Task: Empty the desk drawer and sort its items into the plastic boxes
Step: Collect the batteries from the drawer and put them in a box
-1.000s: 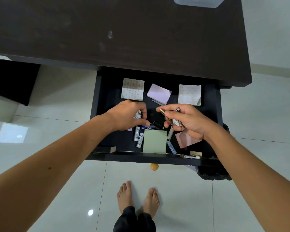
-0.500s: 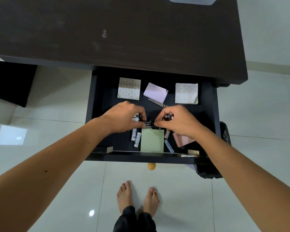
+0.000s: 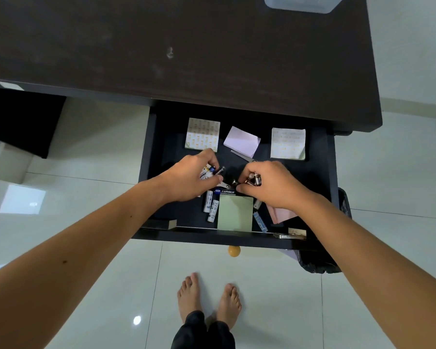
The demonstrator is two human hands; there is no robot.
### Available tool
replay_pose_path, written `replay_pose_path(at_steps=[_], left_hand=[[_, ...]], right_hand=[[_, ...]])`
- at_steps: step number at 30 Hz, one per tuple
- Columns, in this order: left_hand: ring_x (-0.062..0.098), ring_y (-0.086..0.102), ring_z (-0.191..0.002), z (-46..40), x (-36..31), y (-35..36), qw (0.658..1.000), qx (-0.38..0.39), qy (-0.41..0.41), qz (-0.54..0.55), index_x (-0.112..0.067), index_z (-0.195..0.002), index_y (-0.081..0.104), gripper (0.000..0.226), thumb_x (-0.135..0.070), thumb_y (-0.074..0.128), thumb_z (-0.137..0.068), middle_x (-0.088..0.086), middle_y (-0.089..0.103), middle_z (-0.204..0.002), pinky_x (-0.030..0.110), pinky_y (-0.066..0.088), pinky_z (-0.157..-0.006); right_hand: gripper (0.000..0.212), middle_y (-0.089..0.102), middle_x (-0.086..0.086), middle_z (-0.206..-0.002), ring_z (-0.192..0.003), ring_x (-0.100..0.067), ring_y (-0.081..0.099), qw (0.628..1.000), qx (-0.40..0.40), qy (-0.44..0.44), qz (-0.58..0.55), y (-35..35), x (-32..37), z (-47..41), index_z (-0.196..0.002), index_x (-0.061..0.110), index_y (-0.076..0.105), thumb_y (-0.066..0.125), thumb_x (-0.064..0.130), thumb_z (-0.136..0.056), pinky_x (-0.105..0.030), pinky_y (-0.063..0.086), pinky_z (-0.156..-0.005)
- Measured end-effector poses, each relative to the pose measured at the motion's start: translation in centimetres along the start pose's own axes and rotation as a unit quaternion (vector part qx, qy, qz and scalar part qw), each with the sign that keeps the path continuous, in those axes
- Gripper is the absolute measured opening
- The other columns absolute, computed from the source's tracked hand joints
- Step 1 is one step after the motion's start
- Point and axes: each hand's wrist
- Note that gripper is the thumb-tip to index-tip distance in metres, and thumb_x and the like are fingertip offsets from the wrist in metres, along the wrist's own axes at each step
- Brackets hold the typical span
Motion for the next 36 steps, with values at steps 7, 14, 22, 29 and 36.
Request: replay_pose_path(at_steps=[7,14,22,29,36], left_hand=[[0.023,0.067,-0.065,0.4,-0.1,-0.1,0.999,0.023,0.012,0.032,-0.039,-0.106,0.067,0.015,-0.028,0.072,-0.097,-0.006,0.070,-0.089,0.046,0.060,-0.065],[0.003,0.066,-0.056,0.0,-0.5,0.5,0.998,0.051,0.010,-0.020,-0.026,-0.093,0.064,0.019,-0.034,0.081,-0.090,-0.009,0.066,-0.068,0.026,0.049,-0.062],[0.010,0.064,-0.107,-1.1,0.0,1.4,0.996,0.048,0.030,-0.076,-0.041,-0.107,0.072,0.021,-0.047,0.079,-0.089,-0.017,0.073,-0.110,0.044,0.054,-0.097],[0.016,0.065,-0.106,-0.8,-0.2,1.9,0.984,0.042,0.050,-0.164,-0.034,-0.109,0.073,0.023,-0.041,0.080,-0.088,-0.011,0.072,-0.114,0.045,0.054,-0.095],[0.021,0.064,-0.113,-1.5,-1.3,2.0,0.971,0.043,0.029,-0.232,-0.033,-0.114,0.070,0.027,-0.044,0.077,-0.091,-0.005,0.070,-0.121,0.039,0.052,-0.094]], right_hand=[[0.024,0.067,0.006,-0.063,-0.056,-0.008,0.060,0.958,0.069,0.064,-0.272,-1.2,-0.6,1.4,-0.120,0.026,0.075,0.069,0.015,-0.100,-0.022,0.045,-0.048],[0.011,0.065,-0.011,-0.075,-0.056,-0.020,0.061,0.893,0.051,0.125,-0.429,-1.3,-0.9,2.4,-0.096,0.008,0.065,0.076,0.009,-0.094,-0.023,0.034,-0.037],[0.016,0.061,-0.009,-0.067,-0.050,-0.016,0.057,0.909,0.067,0.131,-0.390,-1.2,-1.4,2.8,-0.095,0.006,0.065,0.079,0.013,-0.092,-0.024,0.035,-0.037],[0.010,0.071,-0.002,-0.080,-0.065,-0.024,0.069,0.916,0.082,0.120,-0.375,-1.0,-1.0,2.5,-0.101,0.008,0.073,0.077,0.015,-0.095,-0.029,0.051,-0.044],[0.013,0.061,0.004,-0.053,-0.048,-0.013,0.054,0.916,0.095,0.130,-0.367,-0.9,-0.7,2.2,-0.102,0.001,0.071,0.075,0.013,-0.096,-0.024,0.042,-0.039]])
Point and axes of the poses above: each hand's wrist, its own z-axis away from the middle knuckle, its own y-axis out of the palm, x = y × z
